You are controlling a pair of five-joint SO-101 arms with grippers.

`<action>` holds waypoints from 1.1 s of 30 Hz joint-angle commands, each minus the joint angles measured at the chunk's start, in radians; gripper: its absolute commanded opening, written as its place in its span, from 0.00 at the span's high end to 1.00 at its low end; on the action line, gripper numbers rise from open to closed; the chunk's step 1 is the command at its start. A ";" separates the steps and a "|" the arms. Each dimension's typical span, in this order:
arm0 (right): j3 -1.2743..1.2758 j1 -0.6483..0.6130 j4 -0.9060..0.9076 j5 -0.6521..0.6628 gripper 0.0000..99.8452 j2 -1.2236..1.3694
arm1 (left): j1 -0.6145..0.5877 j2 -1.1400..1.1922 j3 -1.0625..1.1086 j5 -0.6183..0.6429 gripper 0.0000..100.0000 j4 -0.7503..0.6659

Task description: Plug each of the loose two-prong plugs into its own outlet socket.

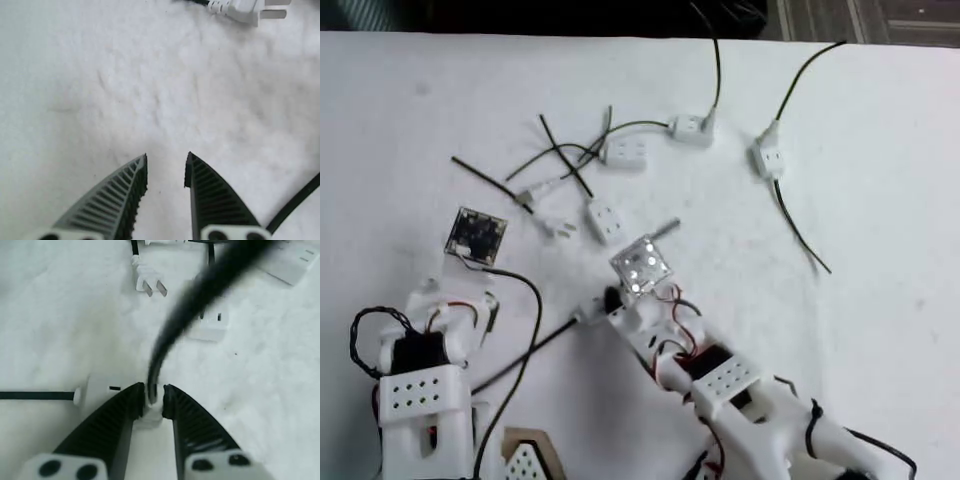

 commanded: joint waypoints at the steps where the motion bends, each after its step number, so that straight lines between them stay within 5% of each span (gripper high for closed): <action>1: -0.049 0.001 0.176 0.011 0.98 -0.047 | 0.005 -0.019 -0.005 0.003 0.86 -0.017; 15: -0.391 0.001 0.305 0.011 0.98 0.377 | 0.005 -0.019 -0.005 0.003 0.86 -0.015; 33: -0.451 0.002 0.441 0.072 0.98 0.314 | 0.005 -0.019 -0.005 0.003 0.86 -0.017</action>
